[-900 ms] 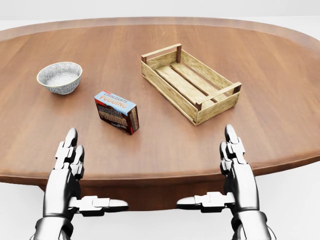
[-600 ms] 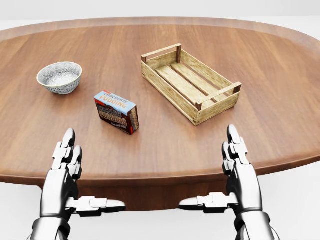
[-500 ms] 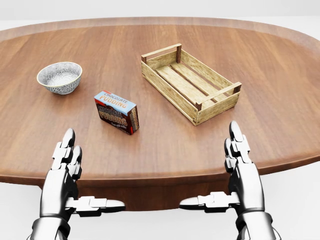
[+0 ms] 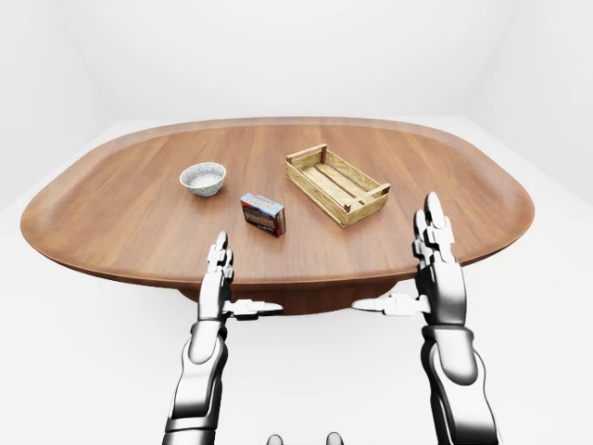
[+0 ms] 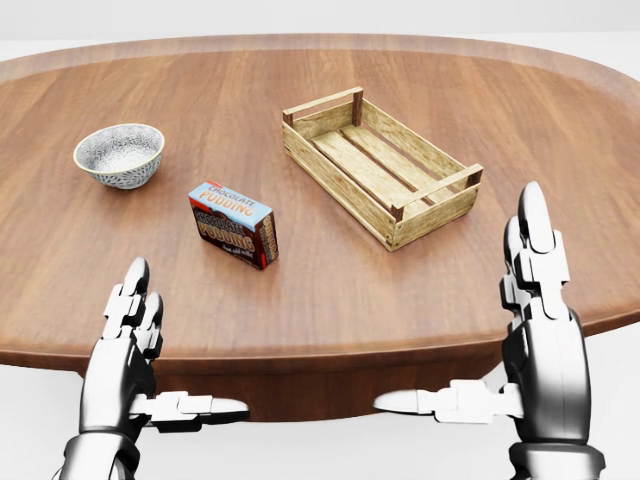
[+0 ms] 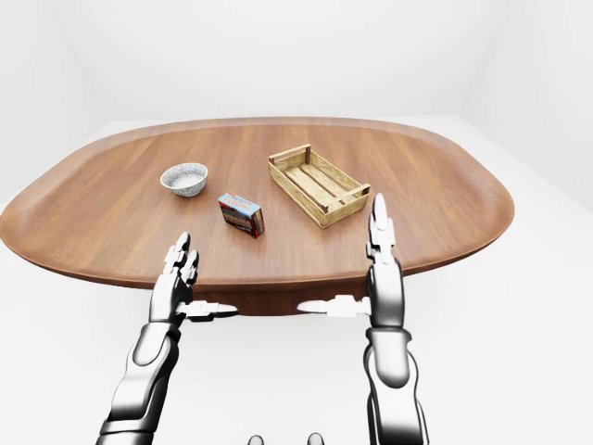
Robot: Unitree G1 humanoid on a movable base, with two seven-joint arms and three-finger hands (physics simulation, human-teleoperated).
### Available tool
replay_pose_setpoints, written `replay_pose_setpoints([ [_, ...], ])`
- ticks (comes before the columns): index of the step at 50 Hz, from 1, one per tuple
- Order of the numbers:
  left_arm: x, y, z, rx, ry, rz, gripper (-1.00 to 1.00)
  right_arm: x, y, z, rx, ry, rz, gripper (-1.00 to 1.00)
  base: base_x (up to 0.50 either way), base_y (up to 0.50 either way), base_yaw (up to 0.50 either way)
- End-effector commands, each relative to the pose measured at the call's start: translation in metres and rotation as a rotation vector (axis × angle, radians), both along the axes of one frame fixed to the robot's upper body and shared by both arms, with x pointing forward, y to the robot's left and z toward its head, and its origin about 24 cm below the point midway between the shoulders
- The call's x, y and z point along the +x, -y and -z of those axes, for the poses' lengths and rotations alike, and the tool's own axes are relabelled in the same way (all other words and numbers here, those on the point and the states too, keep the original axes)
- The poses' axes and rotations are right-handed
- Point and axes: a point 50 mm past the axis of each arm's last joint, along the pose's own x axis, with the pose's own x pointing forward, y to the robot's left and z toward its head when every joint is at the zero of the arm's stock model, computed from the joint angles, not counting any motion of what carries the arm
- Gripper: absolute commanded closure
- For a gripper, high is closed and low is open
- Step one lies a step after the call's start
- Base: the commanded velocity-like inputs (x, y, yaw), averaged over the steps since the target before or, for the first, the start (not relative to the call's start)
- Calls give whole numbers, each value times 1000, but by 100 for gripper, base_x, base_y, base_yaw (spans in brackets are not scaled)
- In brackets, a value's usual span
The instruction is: Pick up the chocolate pudding and put it in the tray.
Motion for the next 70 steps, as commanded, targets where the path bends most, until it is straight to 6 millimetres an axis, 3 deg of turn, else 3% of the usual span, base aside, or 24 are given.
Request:
replay_pose_setpoints([
  [1,0,0,0,1,0,1,-100,-4,-1,-6,-16,27,2,-100,0,0,0],
  [11,-1,0,0,3,2,0,-100,-4,-2,-5,-25,19,-8,-100,0,11,0],
  [12,-1,0,0,2,2,1,-100,-2,-1,4,-22,-21,-1,-100,0,44,0],
  [16,-1,0,0,3,2,1,-100,-4,-2,-4,-22,14,-8,-100,0,49,0],
  [31,-1,0,0,4,2,0,-100,-3,-2,-1,-11,0,-17,-100,0,46,0],
  [41,0,0,0,3,2,0,-100,-1,-2,1,0,-6,-18,-100,0,0,0],
  [42,0,0,0,3,2,0,-100,-1,-1,9,2,-43,-12,-100,0,0,0],
  [45,0,0,0,3,2,0,-100,-1,-1,3,2,-16,-17,-100,0,0,0],
  [46,0,0,0,3,2,0,-100,0,-1,10,6,-47,-13,-100,0,0,0],
  [50,0,0,0,3,2,0,-100,0,-1,2,4,-11,-20,-100,0,0,0],
  [66,0,0,1,2,-3,-3,-100,0,0,1,11,-8,-16,-100,0,0,0],
  [67,0,0,0,2,-3,-3,-100,2,1,9,14,-43,-9,-100,0,0,0],
  [70,0,0,1,1,-4,-4,-100,1,0,2,13,-10,-13,-100,0,0,0],
])
